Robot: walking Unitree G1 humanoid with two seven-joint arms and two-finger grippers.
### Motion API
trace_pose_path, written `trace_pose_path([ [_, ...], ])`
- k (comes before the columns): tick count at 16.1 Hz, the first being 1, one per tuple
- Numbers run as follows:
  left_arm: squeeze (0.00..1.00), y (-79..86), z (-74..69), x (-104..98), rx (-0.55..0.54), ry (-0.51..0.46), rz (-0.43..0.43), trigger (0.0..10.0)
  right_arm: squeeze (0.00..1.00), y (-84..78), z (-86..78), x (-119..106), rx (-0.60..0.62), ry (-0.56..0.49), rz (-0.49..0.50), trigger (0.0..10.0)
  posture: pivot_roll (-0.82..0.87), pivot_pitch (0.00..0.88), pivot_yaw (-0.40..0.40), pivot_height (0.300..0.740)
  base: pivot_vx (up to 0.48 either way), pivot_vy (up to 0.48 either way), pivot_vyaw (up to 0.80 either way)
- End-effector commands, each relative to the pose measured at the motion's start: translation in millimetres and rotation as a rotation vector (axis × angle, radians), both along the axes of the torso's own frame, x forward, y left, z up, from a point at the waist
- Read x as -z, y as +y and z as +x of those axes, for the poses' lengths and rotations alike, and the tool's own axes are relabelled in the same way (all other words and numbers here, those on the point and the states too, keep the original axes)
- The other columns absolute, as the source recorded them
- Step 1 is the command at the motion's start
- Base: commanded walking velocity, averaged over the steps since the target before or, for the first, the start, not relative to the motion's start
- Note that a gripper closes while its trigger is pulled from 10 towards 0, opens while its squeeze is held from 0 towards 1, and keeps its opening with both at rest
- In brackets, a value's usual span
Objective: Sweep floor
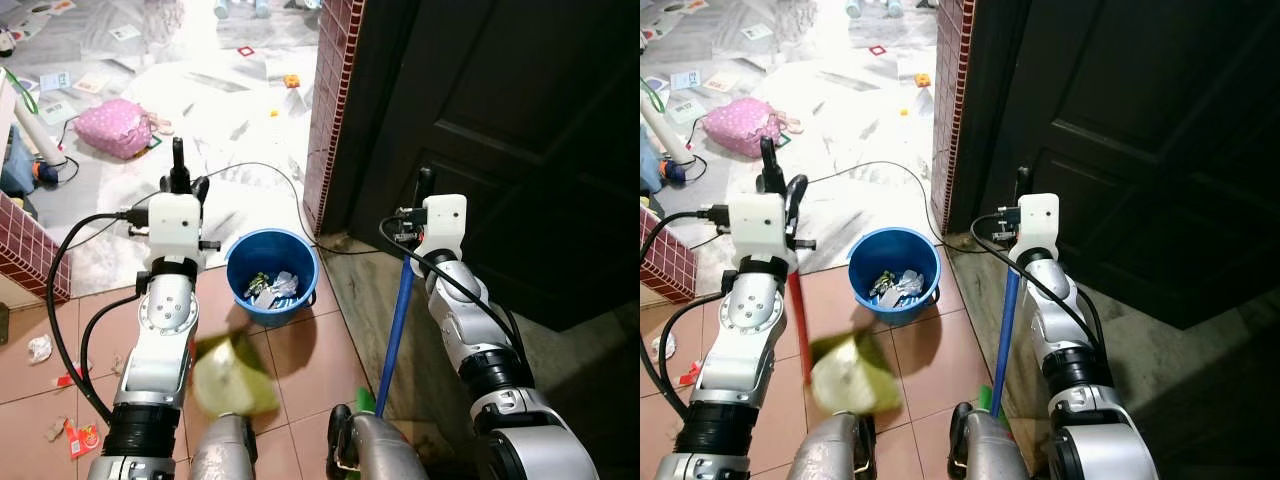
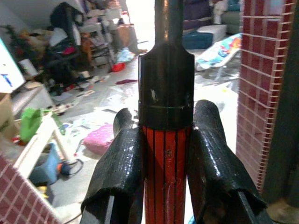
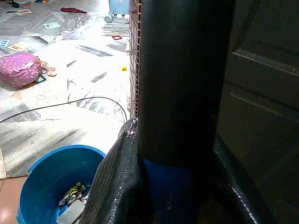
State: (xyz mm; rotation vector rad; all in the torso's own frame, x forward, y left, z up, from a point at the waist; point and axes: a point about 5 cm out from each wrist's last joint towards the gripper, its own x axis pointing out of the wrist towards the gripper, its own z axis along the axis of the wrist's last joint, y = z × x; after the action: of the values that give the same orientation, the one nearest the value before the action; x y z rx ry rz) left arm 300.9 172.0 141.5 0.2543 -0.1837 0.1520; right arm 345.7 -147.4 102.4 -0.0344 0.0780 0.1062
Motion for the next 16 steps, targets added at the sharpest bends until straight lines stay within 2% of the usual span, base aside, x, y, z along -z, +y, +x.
trace_pose_path([
  [1,0.00,2.9,-0.4,-4.2,-0.027,-0.024,0.023,10.0,0.00,-1.9,3.8,-13.8,-0.011,-0.065,-0.031,10.0,0.00,0.155,-0.085,0.740,0.000,0.000,0.00],
  [4,0.00,-5.0,-0.1,-1.4,0.001,-0.013,-0.038,10.0,0.00,2.8,3.1,-16.1,-0.050,-0.085,-0.045,10.0,0.00,0.151,-0.087,0.740,0.000,0.000,0.22],
  [12,0.00,-15.4,-0.7,-4.2,0.036,-0.013,-0.052,10.0,0.00,5.2,3.4,-17.0,-0.070,-0.090,-0.049,10.0,-0.01,0.151,-0.081,0.740,0.000,0.261,0.79],
  [16,0.00,-19.5,0.3,-6.3,0.062,-0.011,-0.057,10.0,0.00,5.6,2.9,-16.9,-0.060,-0.092,-0.032,10.0,0.00,0.156,-0.073,0.740,0.000,0.066,0.78],
])
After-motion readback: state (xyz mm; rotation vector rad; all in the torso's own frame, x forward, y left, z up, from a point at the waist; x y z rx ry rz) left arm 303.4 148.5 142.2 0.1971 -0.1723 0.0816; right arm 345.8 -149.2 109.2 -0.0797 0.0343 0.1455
